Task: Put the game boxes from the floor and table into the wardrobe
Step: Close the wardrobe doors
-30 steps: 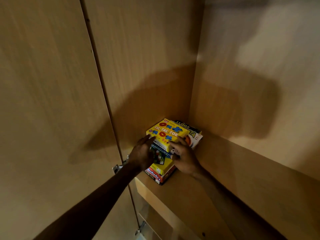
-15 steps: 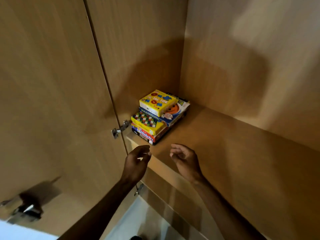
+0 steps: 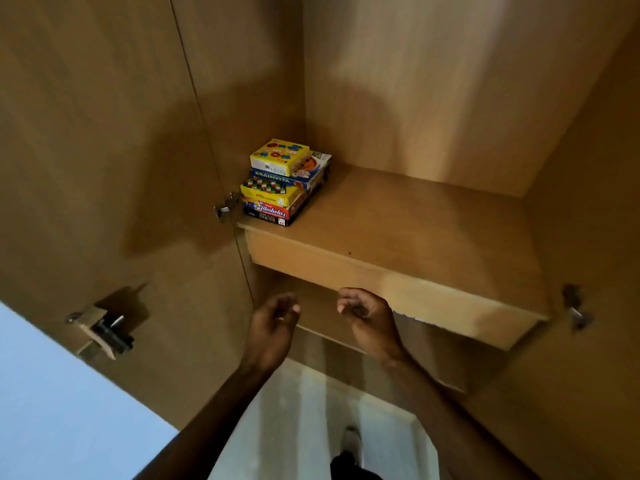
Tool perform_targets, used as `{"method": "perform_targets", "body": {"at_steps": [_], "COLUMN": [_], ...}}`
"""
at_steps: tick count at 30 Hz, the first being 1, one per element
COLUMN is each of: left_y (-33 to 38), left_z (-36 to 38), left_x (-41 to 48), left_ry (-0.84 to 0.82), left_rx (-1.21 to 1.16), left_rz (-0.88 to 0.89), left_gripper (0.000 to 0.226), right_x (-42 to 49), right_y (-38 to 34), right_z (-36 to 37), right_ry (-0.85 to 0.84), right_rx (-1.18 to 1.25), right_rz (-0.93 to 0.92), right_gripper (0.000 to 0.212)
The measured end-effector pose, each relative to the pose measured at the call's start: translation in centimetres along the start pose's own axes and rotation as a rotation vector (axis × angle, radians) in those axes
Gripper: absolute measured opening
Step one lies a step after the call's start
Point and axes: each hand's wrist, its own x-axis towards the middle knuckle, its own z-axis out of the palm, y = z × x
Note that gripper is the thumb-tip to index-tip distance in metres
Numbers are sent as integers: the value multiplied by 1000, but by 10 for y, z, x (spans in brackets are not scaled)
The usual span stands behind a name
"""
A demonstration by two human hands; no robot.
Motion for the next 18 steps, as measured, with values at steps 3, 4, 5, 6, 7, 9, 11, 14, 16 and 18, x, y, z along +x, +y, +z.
{"method": "perform_targets", "body": {"at_steps": [3,4,5,6,7,9,11,14,16,18], "left_y": [-10,-8,-11,-16,-9,-9,3,15,28,42], "left_z": [-7,-15,-23,-26,-36,-41,-45,-39,-27,-8], "left_x": [-22,-38,-61,-61,-109,-135,-179,-228,-260,-290], "left_ry": [18,9,-8,-6,-59,-50,-85,-134,-145,-173], "left_rx": [-79,-79,-91,-86,-87,-96,-104,-92,-81,-79], "left_rz": [-13,-17,-30,-16,-28,-24,-14,5,16,23], "left_gripper": [19,19,20,20,21,23,23,24,24,25], "right_x": [-26,-46,-74,-79,-135,-167,-220,-276,-309,-342], "right_y": [1,-4,-6,-10,-13,-17,-30,-38,-36,-37], "right_z": [2,4,7,11,8,5,-10,-30,-51,-77], "right_ry": [43,65,81,88,107,107,133,174,185,215], "right_rx": [-2,2,-1,13,-11,-20,-39,-27,-32,-60], "right_rz": [-3,28,31,31,61,61,62,48,48,39], "right_gripper": [25,25,25,25,25,24,26,26,26,27]}}
